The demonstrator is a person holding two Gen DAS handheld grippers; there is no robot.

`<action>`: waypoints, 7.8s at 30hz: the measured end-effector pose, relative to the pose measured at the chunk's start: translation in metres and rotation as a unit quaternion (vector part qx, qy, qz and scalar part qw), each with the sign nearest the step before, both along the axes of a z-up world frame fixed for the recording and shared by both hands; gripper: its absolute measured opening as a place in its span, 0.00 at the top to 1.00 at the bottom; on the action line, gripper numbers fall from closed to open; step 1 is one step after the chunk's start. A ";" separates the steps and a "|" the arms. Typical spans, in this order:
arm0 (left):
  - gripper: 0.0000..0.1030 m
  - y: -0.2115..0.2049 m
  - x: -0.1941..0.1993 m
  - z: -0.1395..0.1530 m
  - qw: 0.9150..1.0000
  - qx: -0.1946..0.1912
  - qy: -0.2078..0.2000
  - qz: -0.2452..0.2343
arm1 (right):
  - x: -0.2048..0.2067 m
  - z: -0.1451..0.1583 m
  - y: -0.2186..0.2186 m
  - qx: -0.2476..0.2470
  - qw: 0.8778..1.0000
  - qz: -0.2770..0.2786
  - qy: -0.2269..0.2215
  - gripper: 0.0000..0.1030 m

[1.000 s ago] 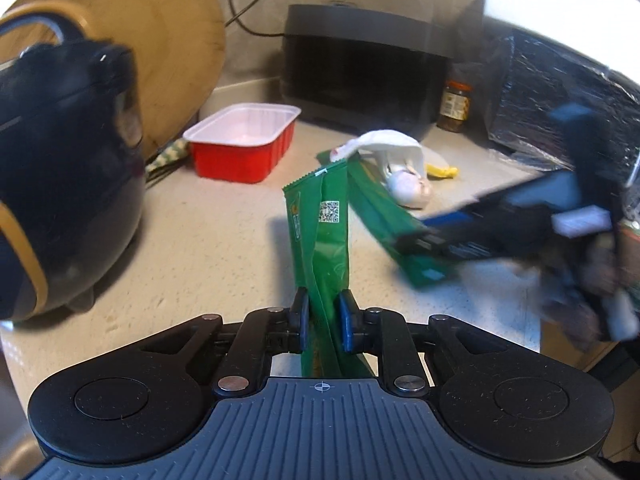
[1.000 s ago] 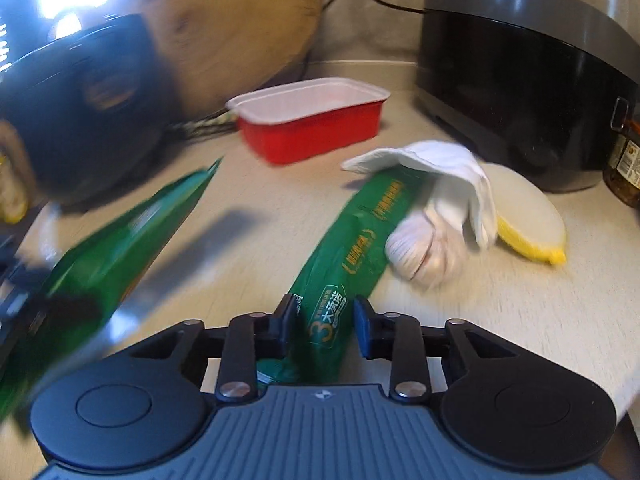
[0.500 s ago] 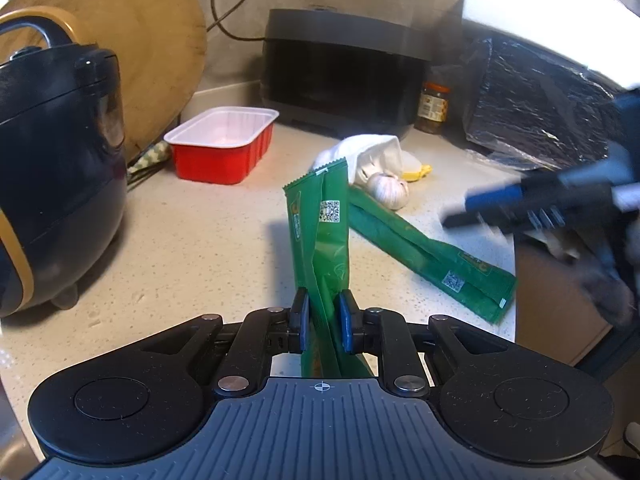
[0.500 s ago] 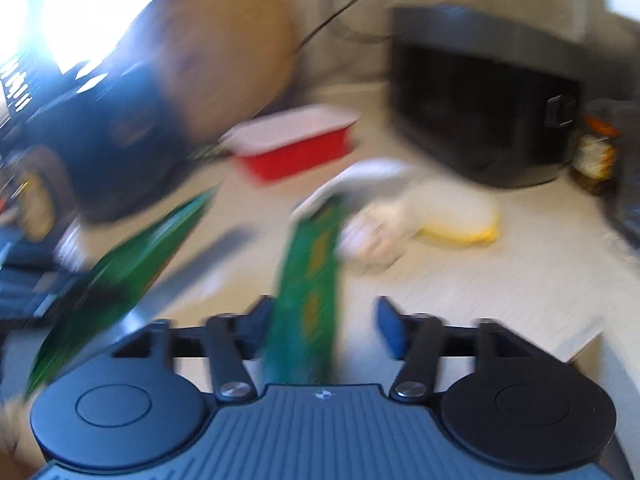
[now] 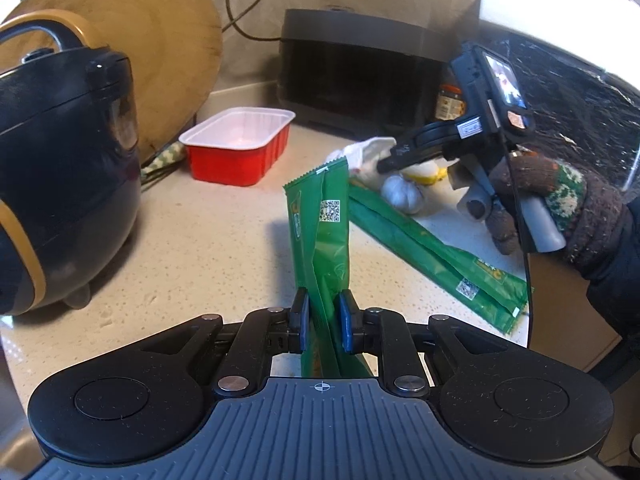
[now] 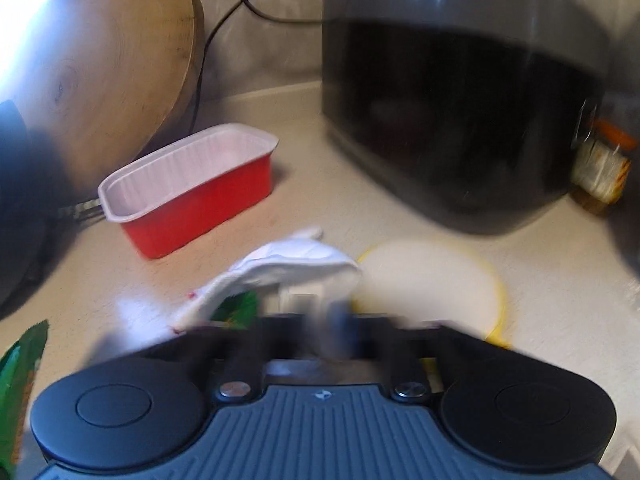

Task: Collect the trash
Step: 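Grasp the white glove with the right tool and lift it, then carry packet and glove over the green bin and open both tools, then raise both tools from the bin back over the counter, then grasp the red tray rim with the left tool while the right tool grasps the other green packet, then carry the red tray and green packet over the green bin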

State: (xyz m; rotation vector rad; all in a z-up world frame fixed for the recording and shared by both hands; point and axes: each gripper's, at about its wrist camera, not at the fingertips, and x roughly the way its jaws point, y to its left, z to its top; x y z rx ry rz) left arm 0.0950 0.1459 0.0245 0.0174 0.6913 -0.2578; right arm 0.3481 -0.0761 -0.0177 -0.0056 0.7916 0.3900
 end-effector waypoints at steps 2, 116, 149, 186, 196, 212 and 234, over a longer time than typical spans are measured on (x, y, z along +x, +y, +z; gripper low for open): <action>0.81 0.001 -0.002 0.001 1.000 0.002 -0.002 0.004 | -0.016 0.013 -0.009 0.027 0.999 0.002 -0.021 0.97; 0.75 -0.030 0.186 0.030 0.979 0.039 -0.058 0.189 | -0.253 -0.022 -0.241 0.030 0.985 -0.121 -0.120 0.28; 0.76 0.008 0.120 0.056 0.988 0.064 -0.045 0.136 | -0.219 0.030 -0.091 0.019 0.989 0.041 -0.142 0.28; 0.75 0.001 0.073 0.065 0.991 0.097 0.013 0.093 | -0.188 0.013 -0.083 0.083 0.992 0.065 -0.074 0.27; 0.72 0.010 0.112 0.018 0.982 0.148 0.029 0.111 | -0.184 0.014 -0.080 0.074 0.993 0.061 -0.064 0.27; 0.91 0.018 0.034 0.022 0.996 0.018 -0.003 0.090 | -0.137 0.001 0.012 -0.002 0.994 0.103 -0.019 0.77; 0.91 -0.170 -0.056 0.067 0.989 0.034 -0.116 -0.090 | -0.302 0.058 -0.183 0.067 0.986 -0.058 -0.141 0.82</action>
